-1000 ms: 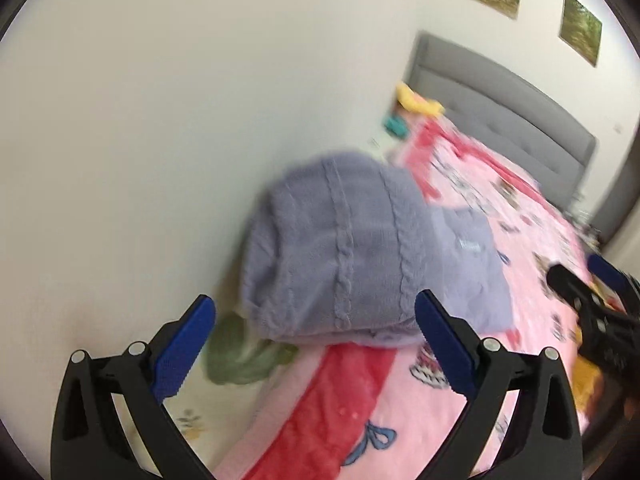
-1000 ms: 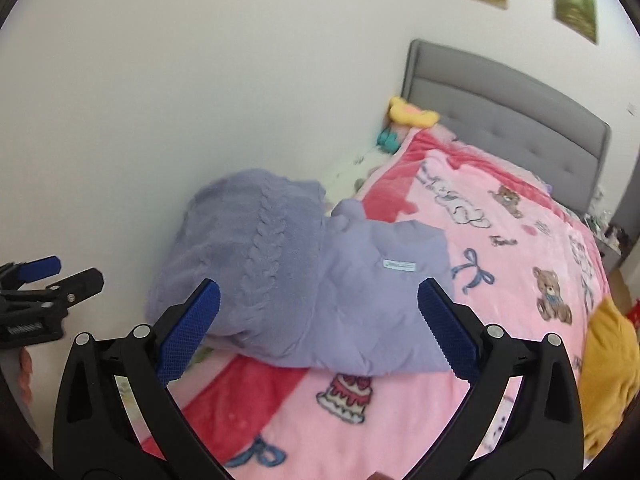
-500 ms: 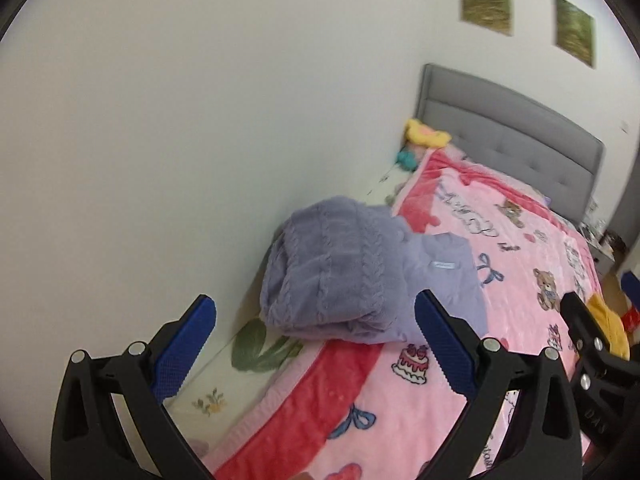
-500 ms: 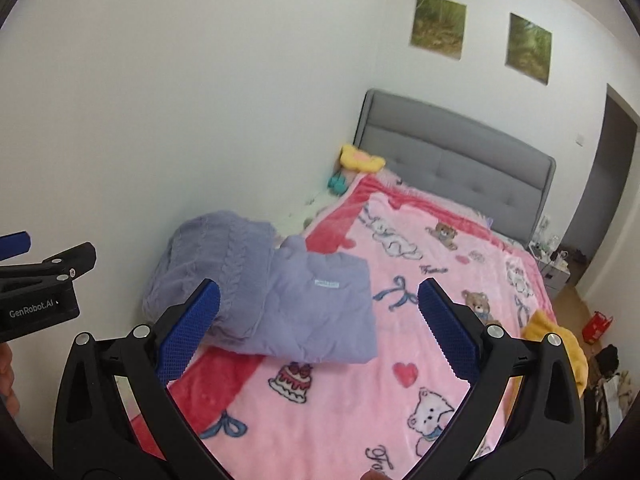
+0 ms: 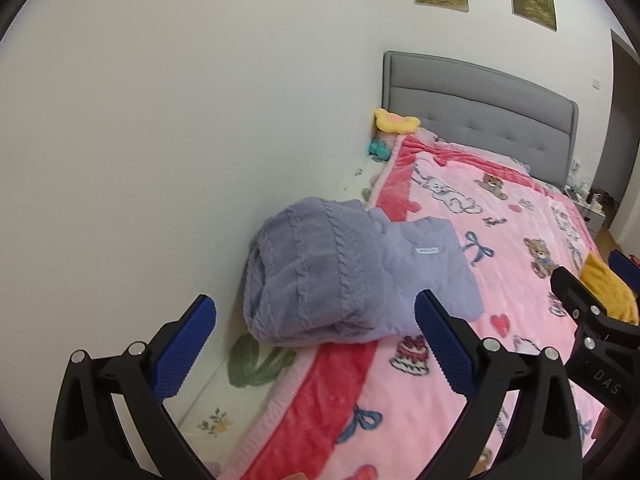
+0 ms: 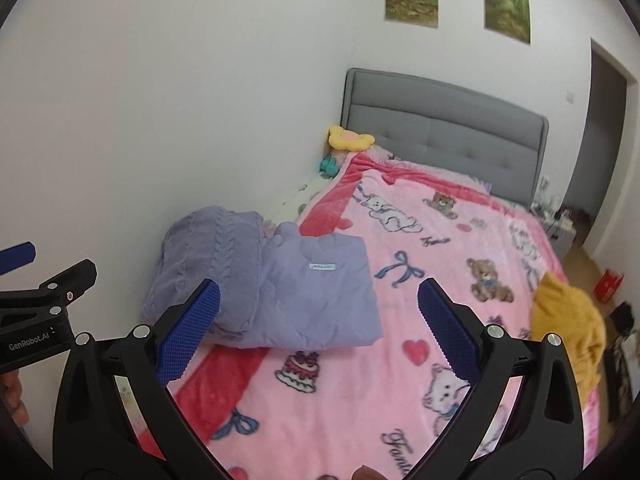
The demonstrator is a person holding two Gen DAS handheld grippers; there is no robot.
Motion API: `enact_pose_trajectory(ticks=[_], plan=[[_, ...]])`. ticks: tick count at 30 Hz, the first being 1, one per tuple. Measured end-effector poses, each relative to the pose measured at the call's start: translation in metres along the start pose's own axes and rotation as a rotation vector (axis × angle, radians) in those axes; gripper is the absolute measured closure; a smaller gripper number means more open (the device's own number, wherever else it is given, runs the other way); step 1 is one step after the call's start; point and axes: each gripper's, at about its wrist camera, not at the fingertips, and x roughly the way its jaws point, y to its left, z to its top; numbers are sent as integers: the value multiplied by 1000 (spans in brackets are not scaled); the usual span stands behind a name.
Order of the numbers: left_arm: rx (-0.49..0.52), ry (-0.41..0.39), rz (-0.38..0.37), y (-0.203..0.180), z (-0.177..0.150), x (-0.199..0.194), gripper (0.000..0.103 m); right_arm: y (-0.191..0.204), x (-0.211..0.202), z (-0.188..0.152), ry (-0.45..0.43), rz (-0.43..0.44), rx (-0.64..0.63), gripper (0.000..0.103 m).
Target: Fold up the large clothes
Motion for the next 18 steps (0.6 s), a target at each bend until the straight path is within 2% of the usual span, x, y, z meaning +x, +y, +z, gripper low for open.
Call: enact_pose_trajectory(ticks=[4,8,11,14,18], plan=[[9,-33,5,-4,4,18,5,5,19,-5,-9,-3,0,8],[25,-86,30,-11,3,33,5,14,39,-11,-14,-37,-63,8],[-1,-59,-2,-13,3,54,5,17,59,-18,7,-43,-93,8],[-40,-14,-29,-11,2,73,5,14,74,-22,25,-17,-59,8],[-42,5,-17,-11,-2,89,5,10,86,-24,36,1,-32,8]])
